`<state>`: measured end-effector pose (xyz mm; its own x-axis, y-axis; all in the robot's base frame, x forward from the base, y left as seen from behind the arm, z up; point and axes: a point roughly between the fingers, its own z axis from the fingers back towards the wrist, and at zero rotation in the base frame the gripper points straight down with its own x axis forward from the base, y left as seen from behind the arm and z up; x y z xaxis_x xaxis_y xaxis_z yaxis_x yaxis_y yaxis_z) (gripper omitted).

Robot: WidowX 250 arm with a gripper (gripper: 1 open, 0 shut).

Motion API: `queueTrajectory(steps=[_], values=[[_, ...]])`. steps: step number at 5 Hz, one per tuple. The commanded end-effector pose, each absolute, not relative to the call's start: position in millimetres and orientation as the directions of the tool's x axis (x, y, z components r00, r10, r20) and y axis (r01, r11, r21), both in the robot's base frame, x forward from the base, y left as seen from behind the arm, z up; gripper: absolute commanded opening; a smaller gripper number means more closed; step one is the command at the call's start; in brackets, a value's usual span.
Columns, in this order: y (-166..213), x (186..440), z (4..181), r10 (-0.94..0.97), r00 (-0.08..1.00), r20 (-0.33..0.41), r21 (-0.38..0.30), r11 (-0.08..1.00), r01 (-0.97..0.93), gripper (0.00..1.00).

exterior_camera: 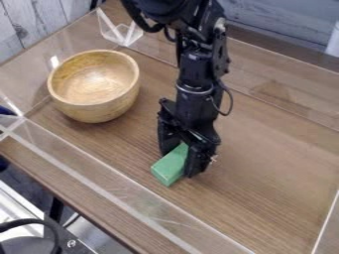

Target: Put the green block in the brown bowl

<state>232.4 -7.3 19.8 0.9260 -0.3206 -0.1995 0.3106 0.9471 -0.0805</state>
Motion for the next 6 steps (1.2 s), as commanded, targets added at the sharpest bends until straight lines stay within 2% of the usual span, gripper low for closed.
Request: queueTrajectory(steps=[1,2,4,5,6], values=[[-8,244,25.7,-0.319,0.935,-0.153,-0.055,0.948,0.314,1.00],[-9,247,25.6,-0.316,0.938,-0.144,-0.044,0.949,0.312,1.00],[-11,237,30.6,-0.356,0.925,-0.136,-0.052,0.934,0.352,1.00],[-13,237,33.6,-0.327,0.938,-0.114,-0.054,0.945,0.323,0.00],[-13,234,40.8,-0.311,0.942,-0.126,-0.036,0.950,0.309,0.00]])
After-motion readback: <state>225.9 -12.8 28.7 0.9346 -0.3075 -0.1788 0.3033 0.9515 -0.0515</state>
